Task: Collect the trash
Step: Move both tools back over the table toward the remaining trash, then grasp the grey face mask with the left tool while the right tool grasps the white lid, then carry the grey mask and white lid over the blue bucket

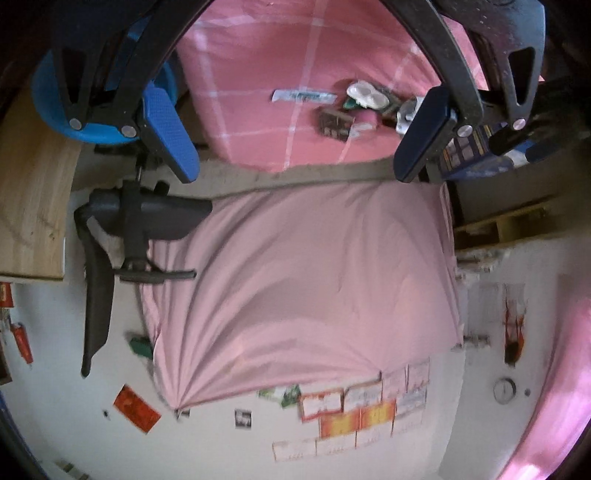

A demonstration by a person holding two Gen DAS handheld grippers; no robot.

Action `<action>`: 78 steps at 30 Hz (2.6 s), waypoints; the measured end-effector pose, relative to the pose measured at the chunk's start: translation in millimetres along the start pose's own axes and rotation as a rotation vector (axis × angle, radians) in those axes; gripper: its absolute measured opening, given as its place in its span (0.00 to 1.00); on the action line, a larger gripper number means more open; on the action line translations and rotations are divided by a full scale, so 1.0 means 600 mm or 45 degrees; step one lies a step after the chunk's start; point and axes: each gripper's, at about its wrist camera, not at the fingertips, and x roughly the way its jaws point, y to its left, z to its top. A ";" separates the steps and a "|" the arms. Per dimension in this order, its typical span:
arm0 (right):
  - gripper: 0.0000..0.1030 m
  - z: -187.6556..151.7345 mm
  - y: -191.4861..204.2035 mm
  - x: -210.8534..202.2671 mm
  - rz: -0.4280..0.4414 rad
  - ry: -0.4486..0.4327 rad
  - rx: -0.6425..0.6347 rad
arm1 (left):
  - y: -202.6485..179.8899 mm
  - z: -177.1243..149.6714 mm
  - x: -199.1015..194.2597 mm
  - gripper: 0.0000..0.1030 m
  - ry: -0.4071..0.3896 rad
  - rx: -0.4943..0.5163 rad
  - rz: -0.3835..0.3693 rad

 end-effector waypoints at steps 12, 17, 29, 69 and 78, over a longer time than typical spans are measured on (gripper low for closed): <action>1.00 -0.036 0.017 0.115 0.091 0.330 -0.057 | 0.037 -0.018 0.104 0.95 0.310 -0.046 -0.030; 0.96 -0.052 0.044 0.167 0.215 0.477 -0.076 | 0.058 -0.018 0.136 0.74 0.430 -0.118 -0.064; 0.71 -0.100 0.085 0.241 0.344 0.781 -0.136 | 0.094 -0.014 0.187 0.54 0.612 -0.270 -0.119; 0.38 0.004 -0.052 0.038 0.198 0.090 0.031 | -0.089 0.080 0.048 0.05 0.094 0.058 -0.238; 0.38 0.029 -0.156 -0.057 -0.093 -0.152 0.063 | -0.229 0.096 0.041 0.05 0.017 0.191 -0.426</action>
